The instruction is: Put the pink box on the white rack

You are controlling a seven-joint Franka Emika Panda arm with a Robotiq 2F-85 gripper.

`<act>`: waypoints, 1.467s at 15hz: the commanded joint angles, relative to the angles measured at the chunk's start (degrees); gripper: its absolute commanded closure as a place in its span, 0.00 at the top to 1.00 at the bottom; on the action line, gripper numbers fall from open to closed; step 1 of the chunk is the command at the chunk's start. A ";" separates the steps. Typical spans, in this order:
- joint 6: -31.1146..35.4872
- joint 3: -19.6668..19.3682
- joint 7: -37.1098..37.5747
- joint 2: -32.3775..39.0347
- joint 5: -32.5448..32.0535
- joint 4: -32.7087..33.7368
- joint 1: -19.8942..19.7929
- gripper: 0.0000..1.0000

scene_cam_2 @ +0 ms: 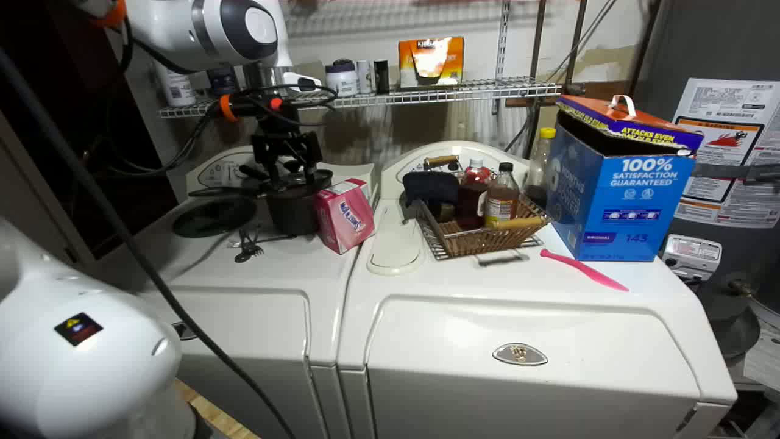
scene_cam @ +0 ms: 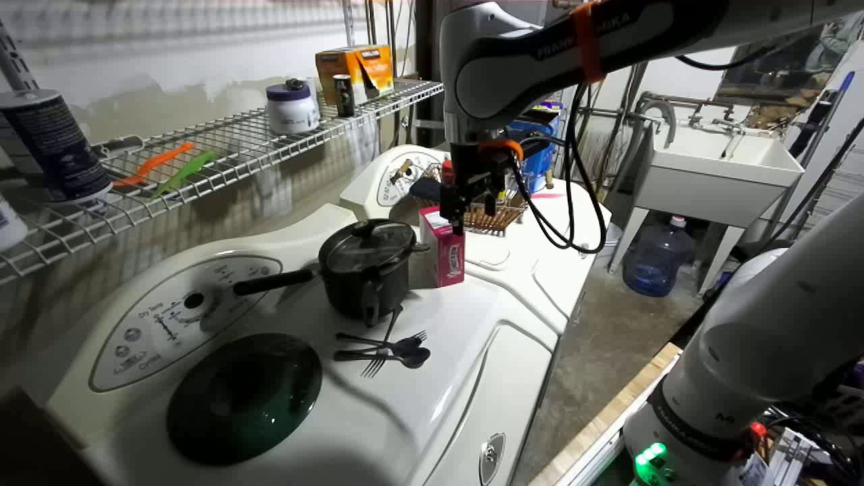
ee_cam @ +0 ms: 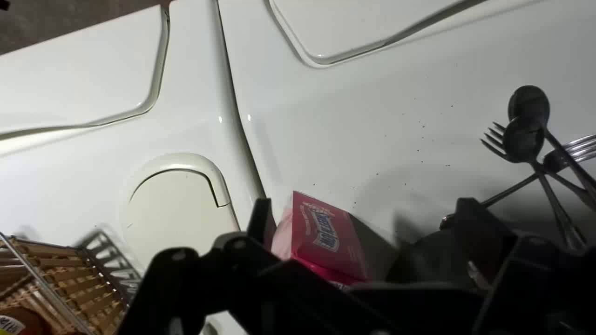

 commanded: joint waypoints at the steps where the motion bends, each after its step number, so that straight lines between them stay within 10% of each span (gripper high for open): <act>1: -0.12 -0.86 0.25 0.09 -0.28 0.10 0.96 1.00; 22: 1.05 -10.41 2.74 13.89 12.64 14.16 -2.91 1.00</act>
